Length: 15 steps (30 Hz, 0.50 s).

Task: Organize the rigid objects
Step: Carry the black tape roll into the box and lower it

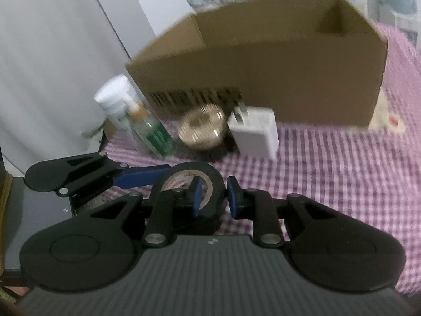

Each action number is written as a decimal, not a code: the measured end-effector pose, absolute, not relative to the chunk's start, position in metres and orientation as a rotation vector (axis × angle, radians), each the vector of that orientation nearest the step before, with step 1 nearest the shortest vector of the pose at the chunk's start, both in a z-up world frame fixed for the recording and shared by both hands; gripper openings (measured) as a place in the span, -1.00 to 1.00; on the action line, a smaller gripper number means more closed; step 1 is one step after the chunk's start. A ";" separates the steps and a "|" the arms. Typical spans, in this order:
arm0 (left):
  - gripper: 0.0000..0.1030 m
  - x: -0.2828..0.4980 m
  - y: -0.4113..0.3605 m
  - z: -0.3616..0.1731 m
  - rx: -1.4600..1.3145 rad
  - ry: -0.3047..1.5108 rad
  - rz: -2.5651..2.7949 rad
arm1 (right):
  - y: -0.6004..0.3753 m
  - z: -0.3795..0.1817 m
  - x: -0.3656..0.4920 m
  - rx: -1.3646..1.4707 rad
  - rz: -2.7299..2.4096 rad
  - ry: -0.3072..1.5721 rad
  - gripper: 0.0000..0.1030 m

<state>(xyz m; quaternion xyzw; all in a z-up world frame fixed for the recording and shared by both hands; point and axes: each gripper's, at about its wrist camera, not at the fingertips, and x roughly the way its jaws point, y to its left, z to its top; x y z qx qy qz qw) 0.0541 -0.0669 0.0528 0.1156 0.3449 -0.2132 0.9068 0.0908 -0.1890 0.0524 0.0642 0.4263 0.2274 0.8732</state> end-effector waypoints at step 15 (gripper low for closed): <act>0.31 0.164 -0.072 0.147 0.279 0.625 -0.408 | -0.181 0.159 0.201 0.040 0.570 0.748 -0.61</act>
